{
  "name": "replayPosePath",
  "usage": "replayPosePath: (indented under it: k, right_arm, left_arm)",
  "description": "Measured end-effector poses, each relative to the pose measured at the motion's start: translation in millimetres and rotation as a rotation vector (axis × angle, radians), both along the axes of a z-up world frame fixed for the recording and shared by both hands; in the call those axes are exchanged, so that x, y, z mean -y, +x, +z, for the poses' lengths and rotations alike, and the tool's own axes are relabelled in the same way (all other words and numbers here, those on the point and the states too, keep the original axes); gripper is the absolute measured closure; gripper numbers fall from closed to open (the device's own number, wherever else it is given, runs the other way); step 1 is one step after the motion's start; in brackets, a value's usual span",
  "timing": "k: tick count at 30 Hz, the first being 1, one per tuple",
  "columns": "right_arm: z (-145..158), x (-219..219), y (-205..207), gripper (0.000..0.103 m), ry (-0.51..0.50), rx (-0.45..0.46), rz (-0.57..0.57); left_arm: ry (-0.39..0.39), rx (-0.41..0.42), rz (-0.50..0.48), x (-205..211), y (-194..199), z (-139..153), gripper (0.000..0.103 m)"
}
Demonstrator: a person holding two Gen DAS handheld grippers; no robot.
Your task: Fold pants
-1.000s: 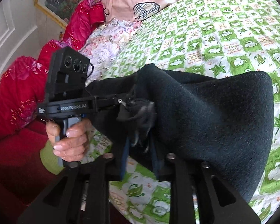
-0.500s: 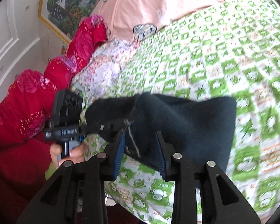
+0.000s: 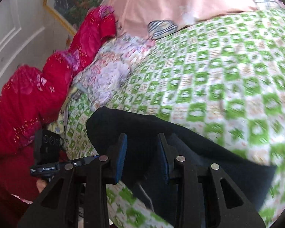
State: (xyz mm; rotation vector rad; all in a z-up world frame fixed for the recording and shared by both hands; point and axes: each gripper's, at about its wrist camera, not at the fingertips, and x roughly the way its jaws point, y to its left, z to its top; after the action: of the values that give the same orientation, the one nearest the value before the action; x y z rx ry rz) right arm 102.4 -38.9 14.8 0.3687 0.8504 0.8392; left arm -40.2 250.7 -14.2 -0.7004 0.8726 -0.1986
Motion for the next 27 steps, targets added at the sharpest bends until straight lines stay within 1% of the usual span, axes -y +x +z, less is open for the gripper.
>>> replayPosePath:
  k: [1, 3, 6, 9, 11, 13, 14, 19, 23, 27]
  right_arm:
    - [0, -11, 5, 0.061, -0.013, -0.004, 0.019]
    - [1, -30, 12, 0.052, -0.033, -0.01, 0.051]
    - [2, -57, 20, 0.051, -0.059, -0.007, 0.094]
    - [2, -80, 25, 0.051, -0.078, -0.011, 0.134]
    - [1, -92, 28, 0.049, -0.089, -0.015, 0.152]
    - [1, -104, 32, 0.044, -0.098, -0.02, 0.165]
    - [0, -109, 34, 0.044, -0.1, -0.022, 0.169]
    - [-2, -137, 51, 0.044, -0.127, -0.032, 0.203]
    - [-4, -169, 71, 0.044, -0.167, -0.051, 0.247]
    - [-4, -210, 90, 0.044, -0.213, -0.044, 0.32]
  left_arm:
    - [0.006, -0.008, 0.03, -7, -4, -1, 0.046]
    - [0.005, -0.023, 0.081, -20, -9, -3, 0.046]
    - [0.006, -0.053, 0.176, -43, -13, -7, 0.046]
    - [0.015, -0.084, 0.265, -61, -15, -12, 0.043]
    - [-0.006, -0.104, 0.32, -75, -12, -17, 0.042]
    - [-0.026, -0.118, 0.354, -85, -8, -21, 0.042]
    - [-0.033, -0.123, 0.373, -91, -4, -23, 0.042]
    - [-0.021, -0.143, 0.436, -112, 6, -31, 0.042]
    - [-0.06, -0.144, 0.451, -126, 11, -43, 0.042]
    - [-0.058, -0.136, 0.443, -132, 15, -44, 0.042]
